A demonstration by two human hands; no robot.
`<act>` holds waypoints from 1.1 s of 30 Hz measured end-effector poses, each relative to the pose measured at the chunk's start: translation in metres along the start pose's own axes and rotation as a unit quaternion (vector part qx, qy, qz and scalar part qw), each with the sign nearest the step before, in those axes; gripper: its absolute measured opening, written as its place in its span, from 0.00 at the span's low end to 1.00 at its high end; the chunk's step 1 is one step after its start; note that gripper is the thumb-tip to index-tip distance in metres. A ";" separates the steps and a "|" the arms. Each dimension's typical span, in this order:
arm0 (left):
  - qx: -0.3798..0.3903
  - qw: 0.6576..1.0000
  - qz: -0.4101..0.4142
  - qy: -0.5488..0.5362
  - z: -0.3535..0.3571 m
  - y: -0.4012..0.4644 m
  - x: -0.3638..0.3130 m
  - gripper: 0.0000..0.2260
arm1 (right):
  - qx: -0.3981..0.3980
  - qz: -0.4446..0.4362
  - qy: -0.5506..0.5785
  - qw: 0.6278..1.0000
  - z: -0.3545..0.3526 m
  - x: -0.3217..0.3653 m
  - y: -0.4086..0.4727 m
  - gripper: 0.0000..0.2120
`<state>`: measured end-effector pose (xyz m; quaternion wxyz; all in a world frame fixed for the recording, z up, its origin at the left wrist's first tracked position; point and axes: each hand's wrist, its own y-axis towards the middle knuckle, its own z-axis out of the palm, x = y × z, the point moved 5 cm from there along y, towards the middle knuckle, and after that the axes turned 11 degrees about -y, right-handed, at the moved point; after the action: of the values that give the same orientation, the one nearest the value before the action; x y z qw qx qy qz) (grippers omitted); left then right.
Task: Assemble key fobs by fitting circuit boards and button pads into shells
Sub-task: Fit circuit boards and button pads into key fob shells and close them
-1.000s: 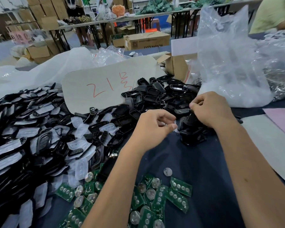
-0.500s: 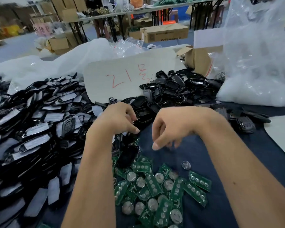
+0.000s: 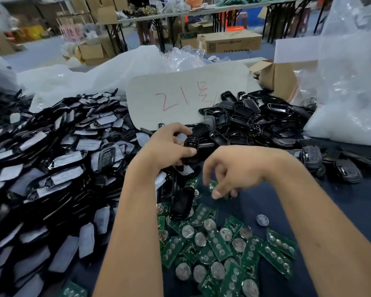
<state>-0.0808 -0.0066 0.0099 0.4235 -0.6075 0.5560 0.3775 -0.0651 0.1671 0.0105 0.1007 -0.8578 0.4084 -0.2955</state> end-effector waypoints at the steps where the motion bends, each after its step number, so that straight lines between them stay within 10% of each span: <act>1: 0.001 0.999 -0.004 -0.032 -0.001 -0.001 0.001 0.14 | -0.027 -0.031 0.034 0.999 -0.006 -0.005 -0.001 0.08; 9: 0.005 0.980 -0.053 -0.193 0.012 -0.002 0.005 0.10 | -0.365 -0.061 0.388 0.844 -0.018 -0.050 0.011 0.04; 25: -0.139 0.948 -0.056 -0.281 0.027 0.009 0.006 0.10 | -0.538 -0.026 0.502 0.677 -0.004 -0.062 0.016 0.08; 33: -0.165 0.949 -0.018 -0.267 0.046 0.008 -0.003 0.04 | -0.549 -0.031 0.476 0.686 -0.004 -0.057 0.017 0.06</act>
<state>-0.0885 0.0374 -0.0040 0.4570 -0.5560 0.3409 0.6048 -0.1064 0.1997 -0.0181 -0.6057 -0.5160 0.4637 -0.3897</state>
